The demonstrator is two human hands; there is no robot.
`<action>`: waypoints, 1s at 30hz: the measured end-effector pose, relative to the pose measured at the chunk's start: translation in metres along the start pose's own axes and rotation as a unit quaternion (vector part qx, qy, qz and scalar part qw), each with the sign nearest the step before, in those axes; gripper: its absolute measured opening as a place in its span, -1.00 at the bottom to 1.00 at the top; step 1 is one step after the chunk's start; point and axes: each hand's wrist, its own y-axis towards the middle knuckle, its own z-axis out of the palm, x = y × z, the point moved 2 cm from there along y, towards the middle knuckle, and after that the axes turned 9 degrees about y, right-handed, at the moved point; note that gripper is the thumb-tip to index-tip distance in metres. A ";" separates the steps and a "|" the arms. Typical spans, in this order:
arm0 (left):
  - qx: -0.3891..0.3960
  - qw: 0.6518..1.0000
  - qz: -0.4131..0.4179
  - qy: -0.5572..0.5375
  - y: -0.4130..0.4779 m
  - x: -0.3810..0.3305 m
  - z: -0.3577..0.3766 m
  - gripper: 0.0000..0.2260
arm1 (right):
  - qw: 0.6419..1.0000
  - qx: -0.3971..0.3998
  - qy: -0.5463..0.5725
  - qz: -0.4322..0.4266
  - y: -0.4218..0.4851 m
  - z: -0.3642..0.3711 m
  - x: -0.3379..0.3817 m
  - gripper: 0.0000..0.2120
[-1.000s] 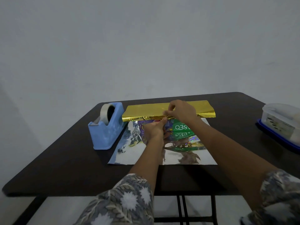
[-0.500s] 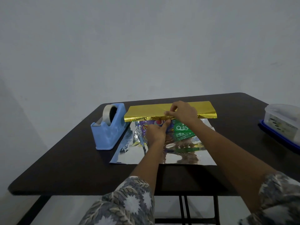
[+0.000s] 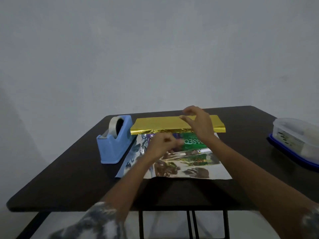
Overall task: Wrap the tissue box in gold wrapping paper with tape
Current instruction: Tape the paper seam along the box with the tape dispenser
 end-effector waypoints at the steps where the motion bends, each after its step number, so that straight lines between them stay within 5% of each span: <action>1: 0.060 0.995 0.051 0.056 -0.015 -0.003 -0.008 -0.82 | 1.000 0.004 0.019 -0.004 -0.004 -0.006 0.002 -0.78; 4: 0.170 0.964 0.118 0.167 -0.048 0.006 -0.013 -0.84 | 0.995 0.095 0.022 0.029 -0.025 -0.023 0.002 -0.79; 11: 0.079 0.961 0.142 0.223 -0.033 -0.004 -0.011 -0.92 | 0.926 0.325 -0.190 0.041 -0.070 -0.024 0.021 -0.63; 15: 0.055 0.962 0.147 0.224 -0.034 -0.023 -0.017 -0.79 | 0.904 0.275 -0.326 -0.034 -0.070 -0.033 0.030 -0.78; 17: 0.063 0.905 0.163 0.387 -0.042 -0.025 -0.016 -0.63 | 0.920 0.229 -0.316 -0.022 -0.067 -0.042 0.032 -0.81; 19: 0.016 0.839 0.195 0.507 -0.048 -0.021 -0.020 -0.69 | 0.937 0.194 -0.291 -0.014 -0.062 -0.048 0.032 -0.83; 20: -0.018 0.835 0.199 0.513 -0.047 -0.019 -0.026 -0.74 | 0.940 0.183 -0.286 -0.009 -0.060 -0.050 0.033 -0.84; 26: -0.153 0.875 0.120 0.443 -0.040 -0.017 -0.089 -0.85 | 0.933 0.123 -0.338 -0.013 -0.047 -0.069 0.027 -0.80; 30: -0.177 0.885 0.117 0.414 -0.024 -0.019 -0.121 -0.89 | 0.960 0.094 -0.259 0.046 -0.035 -0.083 0.020 -0.80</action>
